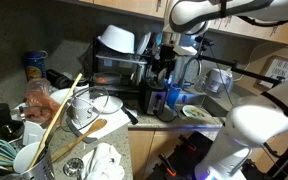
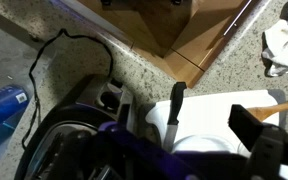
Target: Push the lever on the toaster downwards
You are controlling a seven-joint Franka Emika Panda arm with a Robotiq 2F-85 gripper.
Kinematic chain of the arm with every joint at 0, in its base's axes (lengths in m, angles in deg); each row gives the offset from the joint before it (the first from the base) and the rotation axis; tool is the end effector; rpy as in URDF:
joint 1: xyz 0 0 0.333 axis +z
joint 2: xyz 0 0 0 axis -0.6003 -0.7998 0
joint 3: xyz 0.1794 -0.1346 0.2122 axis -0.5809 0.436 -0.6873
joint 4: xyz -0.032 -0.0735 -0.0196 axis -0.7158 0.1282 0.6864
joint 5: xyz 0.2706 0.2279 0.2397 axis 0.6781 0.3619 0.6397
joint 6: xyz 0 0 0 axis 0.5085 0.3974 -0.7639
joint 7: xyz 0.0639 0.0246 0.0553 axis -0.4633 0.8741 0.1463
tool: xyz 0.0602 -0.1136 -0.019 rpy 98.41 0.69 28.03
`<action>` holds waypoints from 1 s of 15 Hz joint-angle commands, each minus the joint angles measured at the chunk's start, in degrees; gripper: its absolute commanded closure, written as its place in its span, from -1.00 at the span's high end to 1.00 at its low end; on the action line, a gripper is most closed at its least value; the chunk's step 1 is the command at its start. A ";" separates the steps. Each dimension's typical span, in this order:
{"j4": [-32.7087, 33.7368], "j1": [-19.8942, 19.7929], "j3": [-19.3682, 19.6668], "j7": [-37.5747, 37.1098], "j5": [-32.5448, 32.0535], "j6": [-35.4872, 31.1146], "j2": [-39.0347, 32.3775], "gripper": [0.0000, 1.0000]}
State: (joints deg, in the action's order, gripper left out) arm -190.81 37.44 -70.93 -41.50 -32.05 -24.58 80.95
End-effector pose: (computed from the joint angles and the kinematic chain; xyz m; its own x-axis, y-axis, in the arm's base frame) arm 0.4055 0.0058 0.4465 0.9998 -0.0199 0.0018 -0.0199 -0.9996 -0.0176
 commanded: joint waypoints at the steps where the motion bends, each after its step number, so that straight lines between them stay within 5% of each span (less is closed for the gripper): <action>1: 0.11 -0.18 -0.14 0.09 0.07 0.14 -0.02 1.00; 15: -0.14 -1.23 -0.38 -1.69 -0.79 -0.62 -1.02 1.00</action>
State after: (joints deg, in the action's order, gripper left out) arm -190.81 37.39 -70.93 -41.63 -32.05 -24.58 80.84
